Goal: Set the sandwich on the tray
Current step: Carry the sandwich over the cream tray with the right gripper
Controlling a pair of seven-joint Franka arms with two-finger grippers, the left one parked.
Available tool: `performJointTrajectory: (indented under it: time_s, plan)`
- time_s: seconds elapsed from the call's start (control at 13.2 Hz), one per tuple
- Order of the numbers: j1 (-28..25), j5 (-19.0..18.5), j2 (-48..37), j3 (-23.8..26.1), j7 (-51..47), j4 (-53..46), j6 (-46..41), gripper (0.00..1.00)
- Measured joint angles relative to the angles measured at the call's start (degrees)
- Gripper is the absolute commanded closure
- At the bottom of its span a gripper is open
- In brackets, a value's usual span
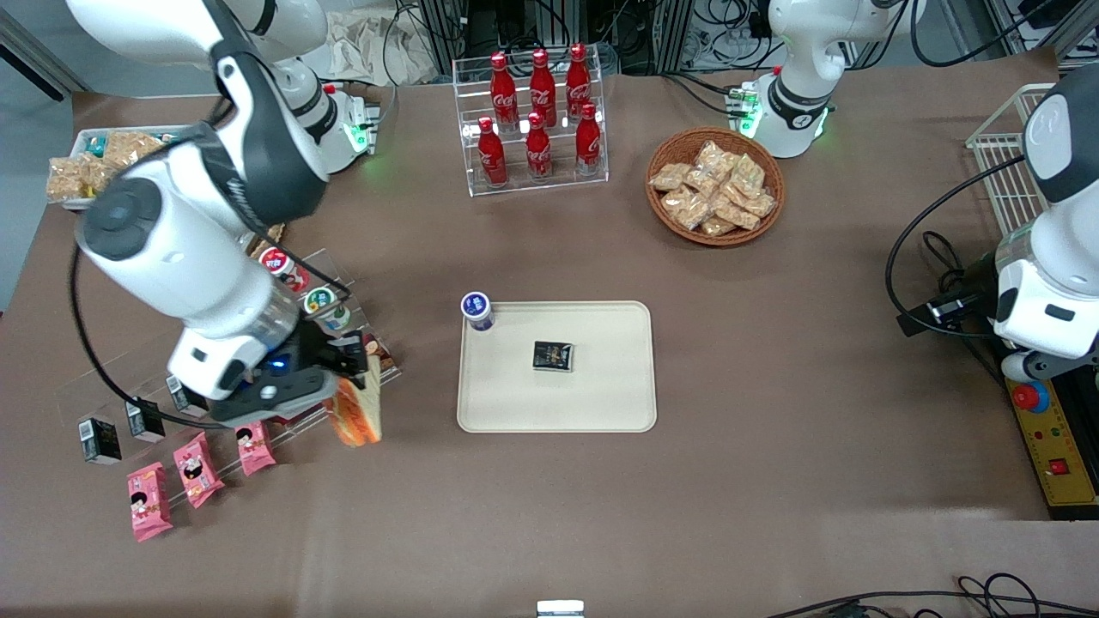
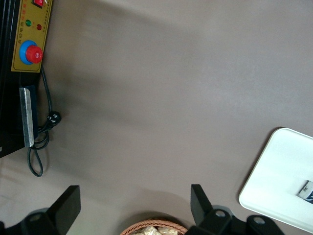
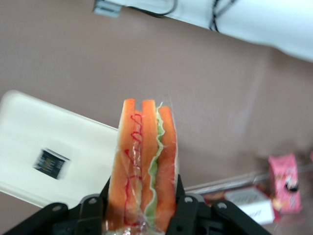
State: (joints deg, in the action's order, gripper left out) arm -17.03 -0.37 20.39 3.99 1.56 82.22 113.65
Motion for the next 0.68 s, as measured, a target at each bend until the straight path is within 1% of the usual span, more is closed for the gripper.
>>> performJointTrajectory:
  time_s: [0.23,0.3,0.46,0.68]
  plan:
    - [-6.5,-10.2,2.4,0.0,2.5,0.1,3.6,0.51]
    - [-8.6,-12.1,3.5,0.0,2.5,0.1,4.6,0.50]
    - [-10.3,-13.2,6.0,0.0,3.1,0.2,7.3,0.50]
    - [-10.9,-13.2,10.2,-0.1,5.4,0.3,11.9,0.49]
